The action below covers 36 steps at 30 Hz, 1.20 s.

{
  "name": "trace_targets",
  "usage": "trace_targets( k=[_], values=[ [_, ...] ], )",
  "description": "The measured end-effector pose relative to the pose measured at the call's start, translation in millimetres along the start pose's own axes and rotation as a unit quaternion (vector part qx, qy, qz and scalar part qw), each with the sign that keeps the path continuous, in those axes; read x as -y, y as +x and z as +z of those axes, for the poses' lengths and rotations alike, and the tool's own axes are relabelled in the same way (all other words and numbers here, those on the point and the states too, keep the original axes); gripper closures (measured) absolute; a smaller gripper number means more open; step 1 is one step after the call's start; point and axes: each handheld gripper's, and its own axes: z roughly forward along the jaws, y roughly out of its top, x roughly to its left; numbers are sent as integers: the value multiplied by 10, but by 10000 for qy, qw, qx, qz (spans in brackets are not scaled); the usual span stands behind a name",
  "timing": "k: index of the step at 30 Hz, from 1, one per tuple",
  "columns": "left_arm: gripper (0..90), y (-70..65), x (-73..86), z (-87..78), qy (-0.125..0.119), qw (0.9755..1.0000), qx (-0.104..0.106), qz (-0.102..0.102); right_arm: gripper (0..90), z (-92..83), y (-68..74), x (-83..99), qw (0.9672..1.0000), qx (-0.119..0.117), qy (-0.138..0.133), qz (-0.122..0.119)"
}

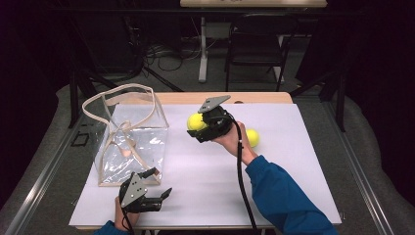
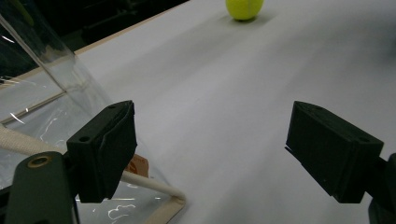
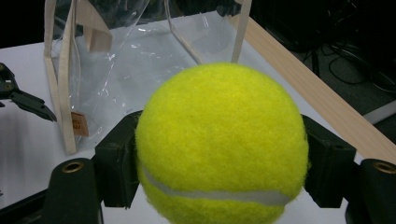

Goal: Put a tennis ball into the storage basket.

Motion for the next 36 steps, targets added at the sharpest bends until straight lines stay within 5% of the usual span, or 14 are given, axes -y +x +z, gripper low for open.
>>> trace_targets(
  k=[36],
  values=[
    [159,7,2,2,-1,10000,35,-10,261,101,-22,-280,9999,25,-94,-134]
  ],
)
